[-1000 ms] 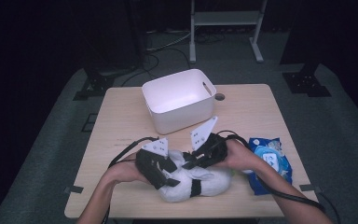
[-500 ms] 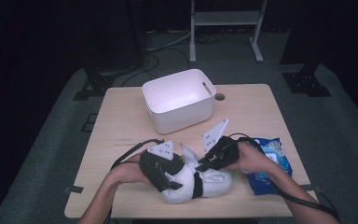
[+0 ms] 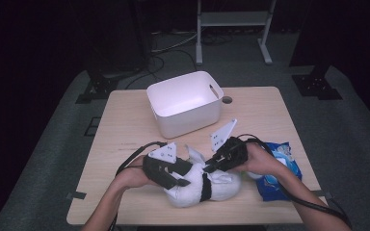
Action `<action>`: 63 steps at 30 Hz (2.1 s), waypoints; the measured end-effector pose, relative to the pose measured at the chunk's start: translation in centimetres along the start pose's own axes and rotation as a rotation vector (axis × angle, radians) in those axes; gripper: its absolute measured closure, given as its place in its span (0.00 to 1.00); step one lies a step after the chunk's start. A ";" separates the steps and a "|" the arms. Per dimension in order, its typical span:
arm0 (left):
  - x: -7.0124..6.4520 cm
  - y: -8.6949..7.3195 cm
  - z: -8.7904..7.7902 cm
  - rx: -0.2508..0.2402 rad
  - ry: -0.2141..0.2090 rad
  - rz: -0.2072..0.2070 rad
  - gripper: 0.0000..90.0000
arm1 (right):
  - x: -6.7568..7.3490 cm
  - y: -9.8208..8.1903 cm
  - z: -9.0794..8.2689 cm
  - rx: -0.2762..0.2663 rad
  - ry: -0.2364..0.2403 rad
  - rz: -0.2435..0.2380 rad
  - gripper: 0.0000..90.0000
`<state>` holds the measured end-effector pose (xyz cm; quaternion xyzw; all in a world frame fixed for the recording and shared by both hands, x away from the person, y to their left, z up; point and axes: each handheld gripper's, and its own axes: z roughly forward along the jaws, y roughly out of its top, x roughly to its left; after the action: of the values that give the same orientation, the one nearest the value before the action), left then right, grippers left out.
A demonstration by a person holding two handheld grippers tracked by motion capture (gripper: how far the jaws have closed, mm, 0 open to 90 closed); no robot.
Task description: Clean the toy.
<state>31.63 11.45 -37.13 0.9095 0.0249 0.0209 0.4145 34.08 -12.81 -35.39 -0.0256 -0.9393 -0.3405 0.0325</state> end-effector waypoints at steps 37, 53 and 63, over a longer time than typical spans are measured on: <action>0.6 0.0 0.5 0.001 0.025 0.069 0.43 | -0.7 -5.4 -5.3 -0.056 -0.132 0.112 0.89; 0.4 -0.1 0.6 -0.012 0.004 0.016 0.31 | 0.4 1.0 -0.4 -0.061 -0.011 -0.040 0.89; 0.3 -0.3 0.7 -0.017 -0.006 0.000 0.29 | 0.9 4.5 1.5 -0.084 0.035 -0.105 0.89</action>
<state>31.99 11.15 -37.78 0.9059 0.0237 0.0184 0.4224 33.45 -8.40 -33.57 0.0284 -0.9235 -0.3813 0.0298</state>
